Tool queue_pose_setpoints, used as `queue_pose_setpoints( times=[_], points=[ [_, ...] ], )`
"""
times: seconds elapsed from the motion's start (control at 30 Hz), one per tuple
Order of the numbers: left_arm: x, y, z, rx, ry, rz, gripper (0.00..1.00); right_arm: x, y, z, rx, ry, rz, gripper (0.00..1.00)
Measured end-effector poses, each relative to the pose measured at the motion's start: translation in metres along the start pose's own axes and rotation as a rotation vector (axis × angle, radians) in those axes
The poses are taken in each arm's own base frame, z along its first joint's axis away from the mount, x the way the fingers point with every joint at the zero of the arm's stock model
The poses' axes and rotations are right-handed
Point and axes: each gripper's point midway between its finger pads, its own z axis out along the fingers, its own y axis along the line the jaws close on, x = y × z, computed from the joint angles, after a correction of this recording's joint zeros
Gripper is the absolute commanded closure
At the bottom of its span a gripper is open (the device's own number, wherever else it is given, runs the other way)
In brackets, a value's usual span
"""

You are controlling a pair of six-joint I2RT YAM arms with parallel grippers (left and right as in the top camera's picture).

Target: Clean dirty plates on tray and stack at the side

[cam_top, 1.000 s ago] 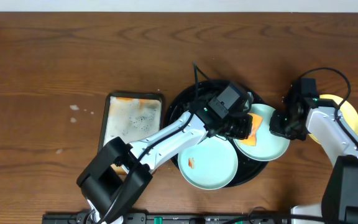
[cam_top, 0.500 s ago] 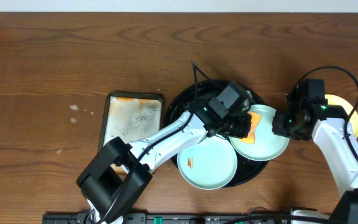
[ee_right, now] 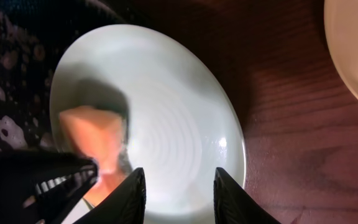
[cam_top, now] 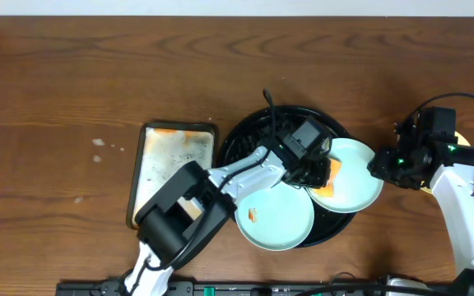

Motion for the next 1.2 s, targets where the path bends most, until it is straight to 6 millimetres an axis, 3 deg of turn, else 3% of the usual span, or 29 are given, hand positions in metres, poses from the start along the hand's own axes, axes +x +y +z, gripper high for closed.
queue_pose_setpoints(
  times=[0.5, 0.8, 1.2],
  points=[
    [-0.004, -0.043, -0.006, 0.111, 0.032, 0.07, 0.93, 0.006, -0.003, 0.0, 0.015, 0.025, 0.006, 0.67],
    [0.01, -0.018, 0.013, 0.008, 0.071, 0.125, 0.93, 0.006, -0.005, 0.0, 0.025, 0.022, 0.006, 0.69],
    [-0.009, 0.003, 0.01, -0.16, -0.007, 0.192, 0.93, 0.009, -0.005, 0.0, 0.028, 0.034, 0.009, 0.69]
  ],
)
